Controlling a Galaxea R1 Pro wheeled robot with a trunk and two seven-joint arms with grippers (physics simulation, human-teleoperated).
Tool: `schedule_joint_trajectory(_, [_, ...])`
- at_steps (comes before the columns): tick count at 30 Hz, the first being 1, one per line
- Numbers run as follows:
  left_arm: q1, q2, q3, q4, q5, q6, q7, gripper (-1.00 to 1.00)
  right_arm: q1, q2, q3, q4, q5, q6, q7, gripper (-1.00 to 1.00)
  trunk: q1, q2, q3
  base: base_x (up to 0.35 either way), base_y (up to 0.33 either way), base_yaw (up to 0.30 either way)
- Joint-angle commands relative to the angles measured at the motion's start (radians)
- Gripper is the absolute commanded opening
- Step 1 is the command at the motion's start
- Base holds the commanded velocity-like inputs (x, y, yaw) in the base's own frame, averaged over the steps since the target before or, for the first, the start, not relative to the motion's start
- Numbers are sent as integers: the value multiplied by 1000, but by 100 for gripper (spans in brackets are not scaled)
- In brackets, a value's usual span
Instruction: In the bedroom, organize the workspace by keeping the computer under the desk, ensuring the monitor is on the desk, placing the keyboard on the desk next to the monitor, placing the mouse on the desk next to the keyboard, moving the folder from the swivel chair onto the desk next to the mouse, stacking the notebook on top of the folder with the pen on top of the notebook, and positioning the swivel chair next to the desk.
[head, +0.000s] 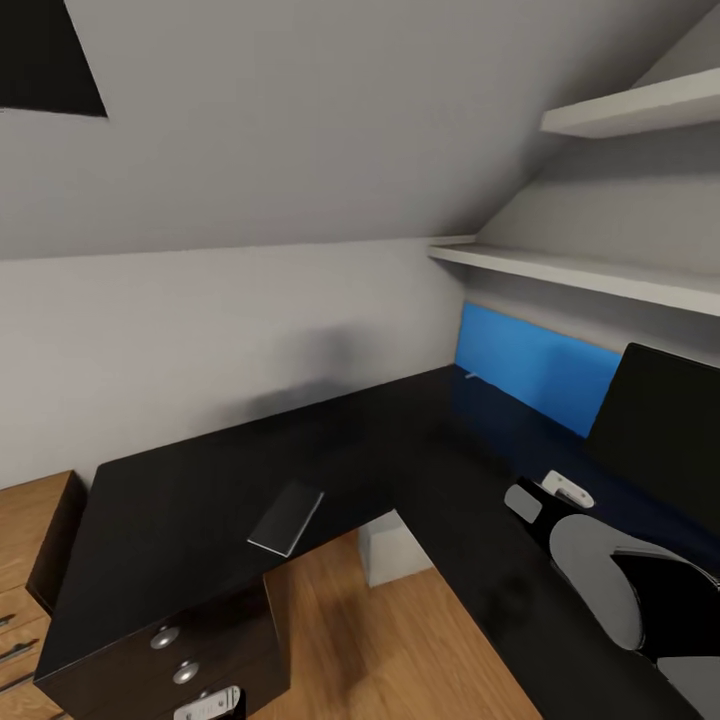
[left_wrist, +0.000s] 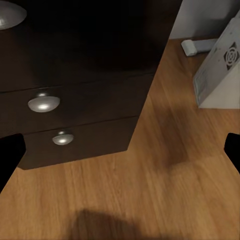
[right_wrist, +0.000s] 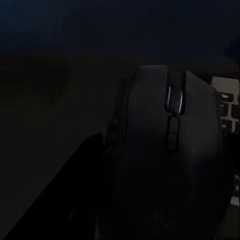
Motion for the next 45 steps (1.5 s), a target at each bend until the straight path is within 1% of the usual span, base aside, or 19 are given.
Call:
schedule_joint_trajectory(1, [0,1,-5,-1,10,-6,6,100,-1,5,-4,0,-4,-9,2,-100,4,-8,-4,0,0,73])
schedule_joint_trajectory(6, [0,1,-6,0,10,-5,8,100,-1,13,-4,0,-3,-11,2,-100,23,-43,-20,0,0,72])
schedule_joint_trajectory(12, [0,1,-6,0,8,-5,8,100,-1,16,-3,0,-1,-11,2,-100,46,-85,-39,0,0,5])
schedule_joint_trajectory(14, [0,0,-7,1,7,-5,8,100,-1,25,-3,0,2,-12,1,-100,54,-99,-45,0,0,0])
schedule_joint_trajectory(17, [0,1,-7,1,7,-5,8,100,0,29,-3,0,3,-12,1,-100,65,-120,-54,0,0,0])
schedule_joint_trajectory(30, [0,0,-9,2,6,-6,9,100,0,33,-3,0,4,-13,2,-100,115,-211,-95,0,0,0])
schedule_joint_trajectory(45, [0,0,-10,2,6,-5,9,100,1,31,-3,0,6,-12,1,-100,173,-316,-142,0,0,0])
